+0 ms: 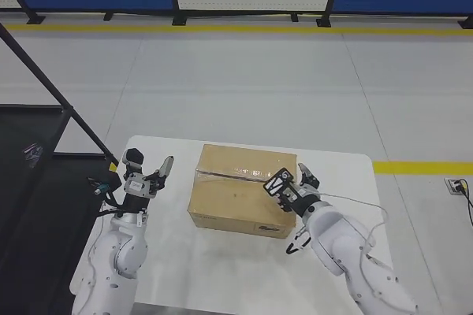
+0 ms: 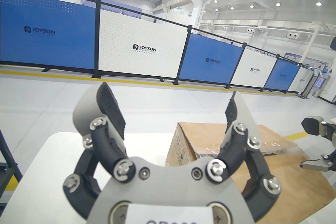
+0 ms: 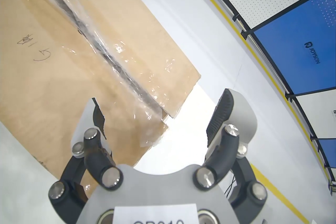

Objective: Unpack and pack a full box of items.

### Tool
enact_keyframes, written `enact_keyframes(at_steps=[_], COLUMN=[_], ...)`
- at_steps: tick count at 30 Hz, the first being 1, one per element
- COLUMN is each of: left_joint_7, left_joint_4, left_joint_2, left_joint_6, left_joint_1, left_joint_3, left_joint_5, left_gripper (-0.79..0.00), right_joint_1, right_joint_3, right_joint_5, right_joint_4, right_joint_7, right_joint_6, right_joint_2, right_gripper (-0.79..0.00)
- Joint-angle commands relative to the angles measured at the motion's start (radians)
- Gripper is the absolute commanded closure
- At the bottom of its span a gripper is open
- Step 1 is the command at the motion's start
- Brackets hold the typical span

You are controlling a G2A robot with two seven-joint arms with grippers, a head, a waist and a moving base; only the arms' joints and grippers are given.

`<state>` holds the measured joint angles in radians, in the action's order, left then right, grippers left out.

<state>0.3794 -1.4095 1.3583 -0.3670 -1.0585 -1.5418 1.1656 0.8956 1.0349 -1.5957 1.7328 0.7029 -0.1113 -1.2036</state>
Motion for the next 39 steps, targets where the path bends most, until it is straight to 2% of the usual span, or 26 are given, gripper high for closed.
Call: enact_keyframes(at_steps=[1, 8, 18, 32, 39], left_joint_7=[0.000, 0.000, 0.000, 0.000, 0.000], left_joint_4=[0.000, 0.000, 0.000, 0.000, 0.000], left_joint_2=[0.000, 0.000, 0.000, 0.000, 0.000], left_joint_6=[0.000, 0.000, 0.000, 0.000, 0.000], left_joint_1=[0.000, 0.000, 0.000, 0.000, 0.000], left_joint_3=[0.000, 0.000, 0.000, 0.000, 0.000], left_joint_5=[0.000, 0.000, 0.000, 0.000, 0.000], left_gripper=[-0.785, -0.785, -0.785, -0.785, -0.785], right_joint_1=[-0.008, -0.031, -0.056, -0.095, -0.127], right_joint_3=[-0.004, -0.018, -0.024, 0.029, 0.061], right_joint_5=[-0.010, -0.049, -0.057, 0.035, 0.122], right_joint_4=[-0.011, -0.041, -0.061, -0.126, -0.177], right_joint_7=[0.011, 0.045, 0.023, -0.019, -0.017], right_joint_6=[0.008, 0.052, 0.095, 0.129, 0.098], right_joint_2=[-0.004, -0.019, -0.041, -0.064, -0.074], right_gripper=[-0.785, -0.785, -0.785, -0.785, -0.785])
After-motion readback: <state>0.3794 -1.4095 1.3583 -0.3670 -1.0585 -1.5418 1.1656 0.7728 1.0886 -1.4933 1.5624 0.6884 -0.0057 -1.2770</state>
